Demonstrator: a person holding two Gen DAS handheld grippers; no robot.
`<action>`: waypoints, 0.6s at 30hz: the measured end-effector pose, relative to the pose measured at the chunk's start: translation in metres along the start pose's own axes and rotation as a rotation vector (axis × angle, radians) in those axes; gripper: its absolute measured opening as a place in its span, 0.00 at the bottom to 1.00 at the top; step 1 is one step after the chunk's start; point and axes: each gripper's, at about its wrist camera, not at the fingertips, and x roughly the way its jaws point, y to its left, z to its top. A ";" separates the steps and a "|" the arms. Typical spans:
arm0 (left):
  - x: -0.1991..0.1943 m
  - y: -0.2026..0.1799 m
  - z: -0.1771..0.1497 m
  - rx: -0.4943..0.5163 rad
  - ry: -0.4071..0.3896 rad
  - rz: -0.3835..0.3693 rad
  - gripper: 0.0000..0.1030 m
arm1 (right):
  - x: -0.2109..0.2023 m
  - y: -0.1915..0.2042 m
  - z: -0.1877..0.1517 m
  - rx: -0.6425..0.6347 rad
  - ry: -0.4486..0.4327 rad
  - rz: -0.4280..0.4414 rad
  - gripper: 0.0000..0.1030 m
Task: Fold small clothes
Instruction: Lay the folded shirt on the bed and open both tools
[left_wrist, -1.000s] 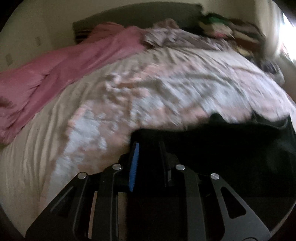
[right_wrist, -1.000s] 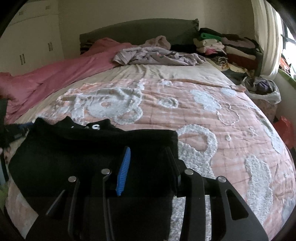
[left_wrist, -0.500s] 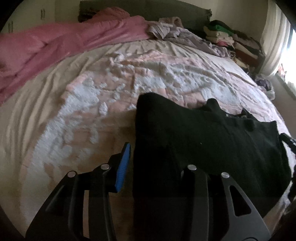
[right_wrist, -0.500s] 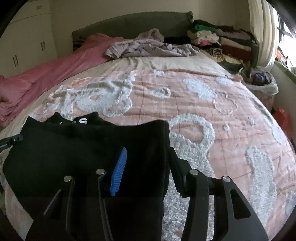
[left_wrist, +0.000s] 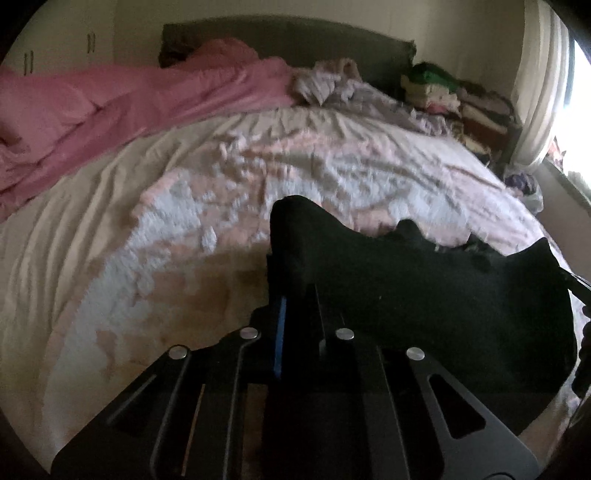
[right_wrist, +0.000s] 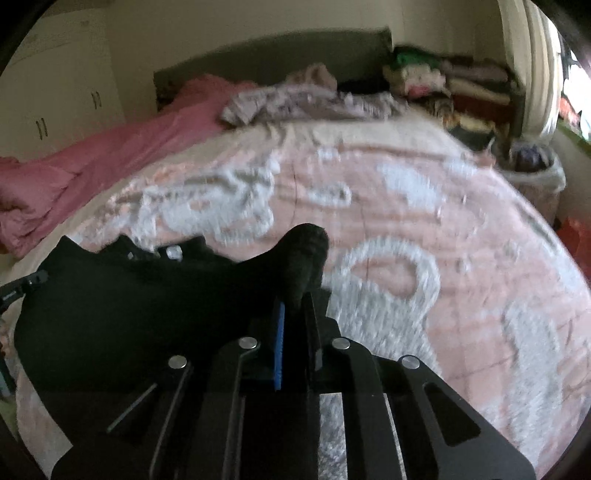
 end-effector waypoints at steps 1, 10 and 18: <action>-0.001 0.000 0.001 0.002 -0.003 0.002 0.04 | -0.003 0.002 0.002 -0.011 -0.019 -0.007 0.08; 0.026 0.004 -0.013 0.004 0.087 0.065 0.04 | 0.032 -0.006 -0.011 -0.018 0.098 -0.116 0.11; 0.002 0.002 -0.010 0.006 0.060 0.089 0.21 | 0.015 -0.004 -0.013 0.003 0.068 -0.112 0.43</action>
